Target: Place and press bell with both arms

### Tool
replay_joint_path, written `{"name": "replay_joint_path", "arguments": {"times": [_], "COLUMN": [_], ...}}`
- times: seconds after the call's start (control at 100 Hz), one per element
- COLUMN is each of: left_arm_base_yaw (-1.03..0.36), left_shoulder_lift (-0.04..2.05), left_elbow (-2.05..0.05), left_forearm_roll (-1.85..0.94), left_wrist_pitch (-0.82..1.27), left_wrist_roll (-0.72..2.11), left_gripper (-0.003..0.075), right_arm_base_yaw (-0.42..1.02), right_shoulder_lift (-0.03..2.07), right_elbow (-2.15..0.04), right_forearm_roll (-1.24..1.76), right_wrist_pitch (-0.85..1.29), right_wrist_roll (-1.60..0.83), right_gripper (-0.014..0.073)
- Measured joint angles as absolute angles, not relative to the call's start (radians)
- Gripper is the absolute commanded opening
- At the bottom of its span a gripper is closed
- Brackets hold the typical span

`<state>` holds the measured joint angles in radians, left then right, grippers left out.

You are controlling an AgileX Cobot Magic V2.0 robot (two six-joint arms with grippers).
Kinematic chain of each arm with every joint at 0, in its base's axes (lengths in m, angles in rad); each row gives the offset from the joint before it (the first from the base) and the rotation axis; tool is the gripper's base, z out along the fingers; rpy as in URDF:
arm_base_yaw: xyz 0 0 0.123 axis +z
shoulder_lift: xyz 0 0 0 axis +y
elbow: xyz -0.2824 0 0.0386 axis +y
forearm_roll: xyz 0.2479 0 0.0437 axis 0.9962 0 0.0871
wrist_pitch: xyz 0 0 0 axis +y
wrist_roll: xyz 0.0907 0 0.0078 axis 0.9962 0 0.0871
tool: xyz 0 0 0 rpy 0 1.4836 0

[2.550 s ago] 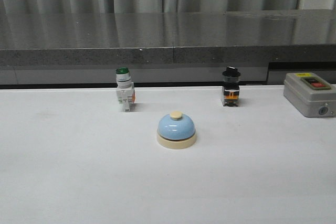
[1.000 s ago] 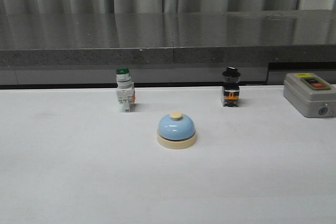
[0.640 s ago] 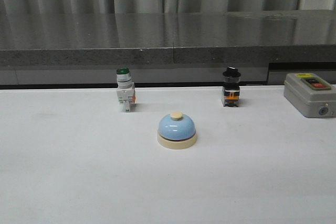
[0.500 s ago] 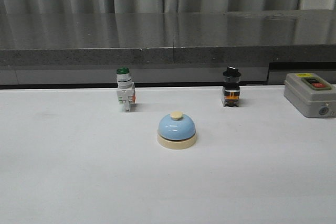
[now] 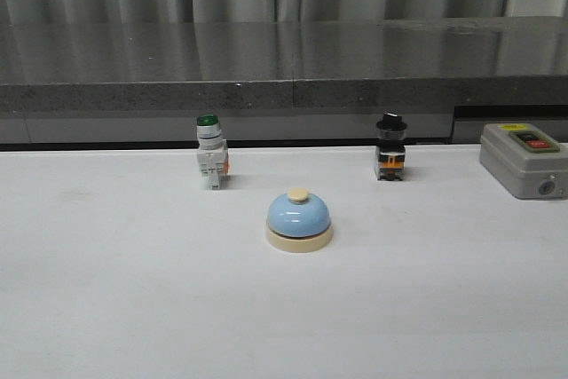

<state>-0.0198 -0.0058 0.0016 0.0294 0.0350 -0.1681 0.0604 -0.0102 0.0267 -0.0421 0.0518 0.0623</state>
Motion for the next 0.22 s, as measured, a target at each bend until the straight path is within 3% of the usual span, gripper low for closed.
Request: {"name": "replay_joint_path", "arguments": {"times": [0.22], "left_arm_base_yaw": [-0.02], "left_shoulder_lift": [-0.006], "left_elbow": [0.002], "left_forearm_roll": [0.029], "left_wrist_pitch": [0.035], "left_wrist_roll": [-0.168], "left_gripper": [-0.002], "right_arm_base_yaw": [0.06], "right_shoulder_lift": [-0.01], "right_elbow": [0.027], "right_forearm_roll": [-0.042], "right_wrist_pitch": [0.05], "right_wrist_roll": [0.062], "right_gripper": [-0.006]}}
